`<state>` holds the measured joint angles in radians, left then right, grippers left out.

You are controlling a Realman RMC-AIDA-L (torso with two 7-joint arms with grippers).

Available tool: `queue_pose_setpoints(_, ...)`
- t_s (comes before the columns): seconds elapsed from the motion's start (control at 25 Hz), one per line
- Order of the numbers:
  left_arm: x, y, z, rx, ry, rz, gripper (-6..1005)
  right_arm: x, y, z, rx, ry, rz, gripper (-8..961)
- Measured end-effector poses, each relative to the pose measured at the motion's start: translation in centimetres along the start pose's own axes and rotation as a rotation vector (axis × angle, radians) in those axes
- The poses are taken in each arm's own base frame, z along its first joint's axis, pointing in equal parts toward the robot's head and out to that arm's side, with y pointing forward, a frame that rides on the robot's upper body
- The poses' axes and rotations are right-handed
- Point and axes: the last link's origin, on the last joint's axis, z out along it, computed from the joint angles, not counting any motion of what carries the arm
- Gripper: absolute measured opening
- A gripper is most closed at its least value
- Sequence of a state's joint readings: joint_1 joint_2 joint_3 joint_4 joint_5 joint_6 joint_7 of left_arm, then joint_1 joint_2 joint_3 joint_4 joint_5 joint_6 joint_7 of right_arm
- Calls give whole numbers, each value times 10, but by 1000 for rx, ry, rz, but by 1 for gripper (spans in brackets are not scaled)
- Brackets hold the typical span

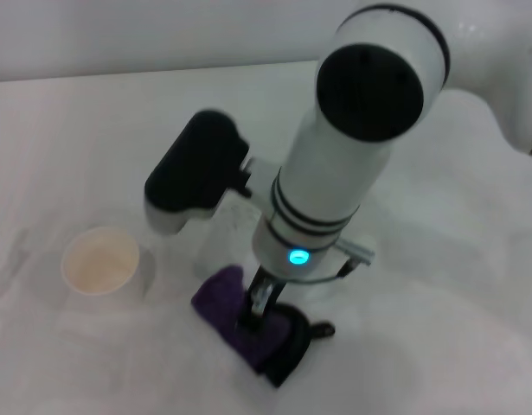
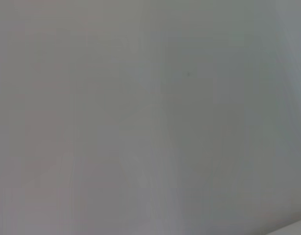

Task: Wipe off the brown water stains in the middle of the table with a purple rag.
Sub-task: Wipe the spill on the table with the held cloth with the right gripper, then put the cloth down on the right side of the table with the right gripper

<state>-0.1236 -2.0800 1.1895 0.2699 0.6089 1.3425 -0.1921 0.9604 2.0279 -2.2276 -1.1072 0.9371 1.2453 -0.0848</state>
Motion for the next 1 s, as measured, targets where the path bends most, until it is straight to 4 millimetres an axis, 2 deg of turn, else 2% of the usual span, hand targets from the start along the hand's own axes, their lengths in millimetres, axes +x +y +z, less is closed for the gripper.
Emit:
queue_pose_setpoints(0.16,0,1,1,-7,2,-1,831,0,8,3,-41,-7,-24,118)
queue_pose_setpoints(0.28,0,1,0,-6,-1,-2,832,-1,2,3,-27,-19,-12,124)
queue_pose_setpoints(0.52,-1,0,-1,2,-4,-3,834,8,-37,-5,65,-48,92,134)
queue_pose_setpoints(0.6,-1,0,-1,2,-3,-2,833,19,-59,-12,128,-33,149,138)
queue_pose_setpoints(0.64,-1,0,-1,2,-3,-2,833,19,-59,-12,128,-33,149,140)
queue_pose_setpoints(0.92,0,-2,1,10,-2,-2,834,52,-108,-31,246,10,299,152)
queue_pose_setpoints(1.0,0,-2,2,11,0,-1,834,56,-113,-33,254,15,313,156)
